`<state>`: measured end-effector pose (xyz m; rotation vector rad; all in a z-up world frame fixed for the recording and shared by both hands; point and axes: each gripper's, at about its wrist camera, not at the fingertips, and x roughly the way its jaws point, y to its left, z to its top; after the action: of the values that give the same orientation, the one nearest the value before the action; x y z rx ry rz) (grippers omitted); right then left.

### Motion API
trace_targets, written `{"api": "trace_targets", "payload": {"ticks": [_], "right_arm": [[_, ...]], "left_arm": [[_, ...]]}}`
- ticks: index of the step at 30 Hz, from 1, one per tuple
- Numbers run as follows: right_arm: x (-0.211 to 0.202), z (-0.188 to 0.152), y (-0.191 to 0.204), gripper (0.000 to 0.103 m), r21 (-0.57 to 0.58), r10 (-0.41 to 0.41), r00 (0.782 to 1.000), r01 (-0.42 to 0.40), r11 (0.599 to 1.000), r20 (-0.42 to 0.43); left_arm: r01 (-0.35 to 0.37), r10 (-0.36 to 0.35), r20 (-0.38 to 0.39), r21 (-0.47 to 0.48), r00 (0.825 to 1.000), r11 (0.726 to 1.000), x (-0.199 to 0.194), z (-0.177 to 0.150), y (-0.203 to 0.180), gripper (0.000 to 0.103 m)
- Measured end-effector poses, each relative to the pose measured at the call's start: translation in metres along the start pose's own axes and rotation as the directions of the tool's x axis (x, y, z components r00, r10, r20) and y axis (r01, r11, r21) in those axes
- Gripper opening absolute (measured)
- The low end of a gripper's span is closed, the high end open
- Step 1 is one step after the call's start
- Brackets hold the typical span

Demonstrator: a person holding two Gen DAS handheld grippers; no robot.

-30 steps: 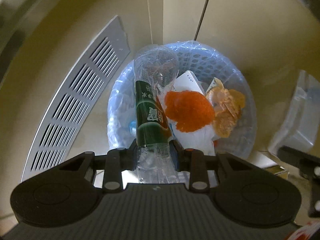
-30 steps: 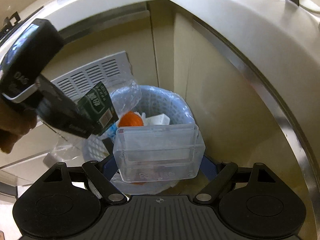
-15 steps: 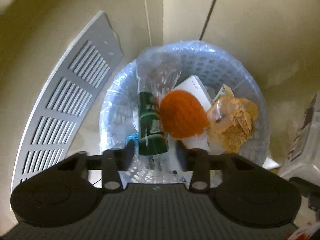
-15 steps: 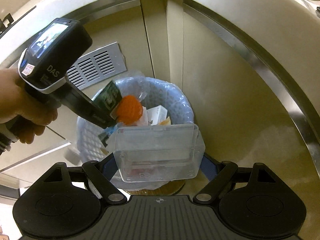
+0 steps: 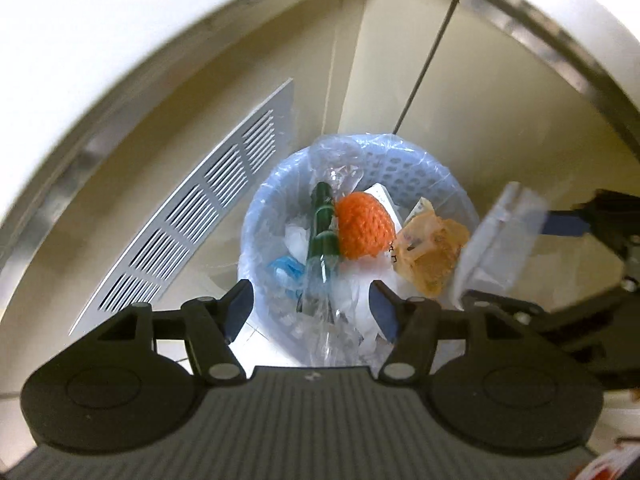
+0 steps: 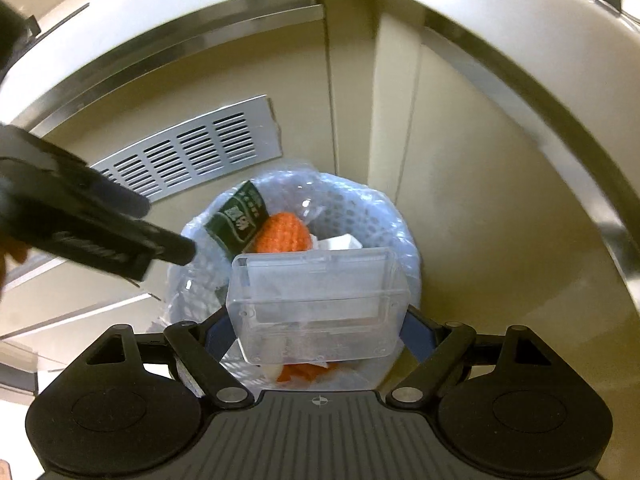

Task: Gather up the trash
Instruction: 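Open the right tool to drop the clear plastic box into the wastebasket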

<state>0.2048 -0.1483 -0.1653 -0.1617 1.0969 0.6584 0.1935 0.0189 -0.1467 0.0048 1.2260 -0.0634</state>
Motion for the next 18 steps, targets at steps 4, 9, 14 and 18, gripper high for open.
{"api": "trace_targets", "payload": {"ticks": [4,9,14,18], "right_arm": [[0.014,0.006,0.004,0.084,0.020,0.029,1.000,-0.029,0.999,0.010],[0.028,0.009,0.000,0.086,0.083,0.062,0.998,-0.062,0.995,0.006],[0.027,0.008,0.001,0.090,0.102,0.048,0.999,-0.050,0.994,0.015],[0.019,0.003,0.000,0.090,0.123,0.018,1.000,-0.020,0.992,0.018]], "left_arm": [[-0.006,0.007,0.027,-0.056,1.000,0.998,-0.016,-0.011,0.014,0.060],[-0.009,0.013,0.040,-0.108,0.999,0.994,-0.028,-0.023,0.030,0.061],[-0.015,0.023,0.053,-0.144,0.998,0.989,-0.031,-0.036,0.041,0.063],[-0.002,0.014,0.069,-0.164,0.998,0.987,-0.036,-0.045,0.043,0.069]]}}
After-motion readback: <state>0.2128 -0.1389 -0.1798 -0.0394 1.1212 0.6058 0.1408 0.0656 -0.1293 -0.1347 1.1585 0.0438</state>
